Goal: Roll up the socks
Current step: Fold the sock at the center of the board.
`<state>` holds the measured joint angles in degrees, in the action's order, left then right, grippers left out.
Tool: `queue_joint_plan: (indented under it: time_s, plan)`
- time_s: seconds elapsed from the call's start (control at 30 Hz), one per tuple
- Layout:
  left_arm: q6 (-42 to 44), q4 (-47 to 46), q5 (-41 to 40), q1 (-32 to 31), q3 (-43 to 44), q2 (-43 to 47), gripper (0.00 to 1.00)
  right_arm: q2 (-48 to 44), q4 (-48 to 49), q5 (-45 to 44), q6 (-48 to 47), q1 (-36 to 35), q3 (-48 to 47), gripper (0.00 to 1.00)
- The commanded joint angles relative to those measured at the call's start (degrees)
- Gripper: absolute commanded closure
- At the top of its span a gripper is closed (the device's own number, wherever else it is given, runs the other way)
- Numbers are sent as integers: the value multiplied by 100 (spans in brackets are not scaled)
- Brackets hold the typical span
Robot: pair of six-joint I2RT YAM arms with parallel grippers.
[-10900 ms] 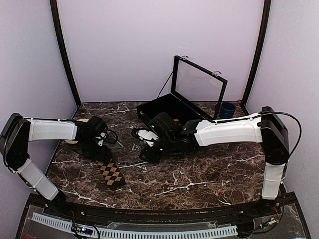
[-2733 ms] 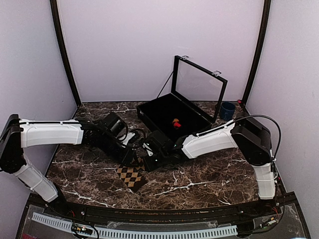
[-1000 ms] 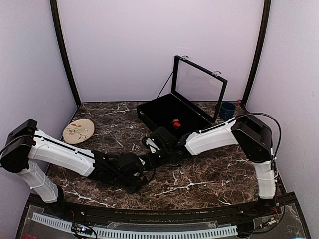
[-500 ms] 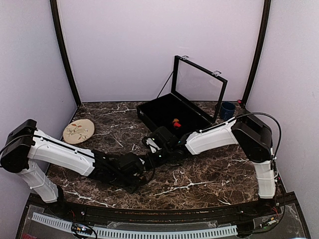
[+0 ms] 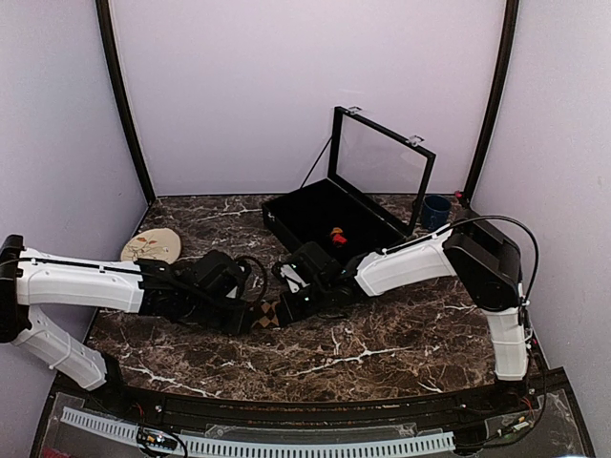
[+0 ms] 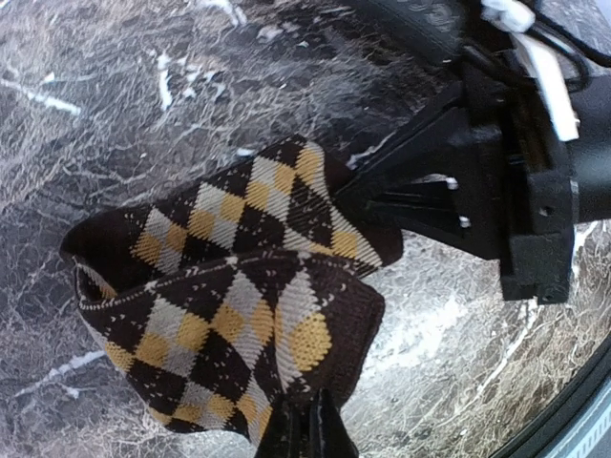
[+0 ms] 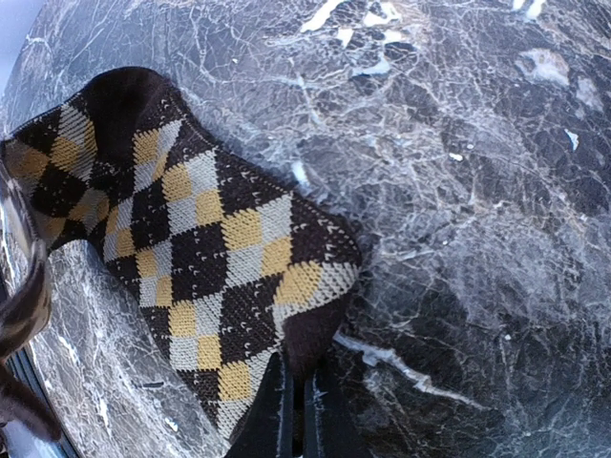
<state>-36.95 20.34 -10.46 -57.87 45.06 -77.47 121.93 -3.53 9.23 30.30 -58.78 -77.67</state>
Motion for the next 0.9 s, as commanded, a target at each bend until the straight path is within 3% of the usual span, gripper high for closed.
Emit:
queue_joint_plan:
  time_s: [0.0, 0.3, 0.6, 0.87]
  plan:
    - [-213, 286, 323, 174, 349, -248, 100, 167, -202, 67, 27, 32, -29, 100]
    - [-498, 278, 700, 484, 1060, -856, 100, 140, -341, -125, 90, -52, -91, 100]
    - [-715, 71, 1194, 777, 1163, -1240, 100, 42, -309, -299, 287, -98, 32, 100]
    - [-754, -53, 1349, 807, 1313, -1557, 100, 26, -397, -386, 277, -107, -10, 85]
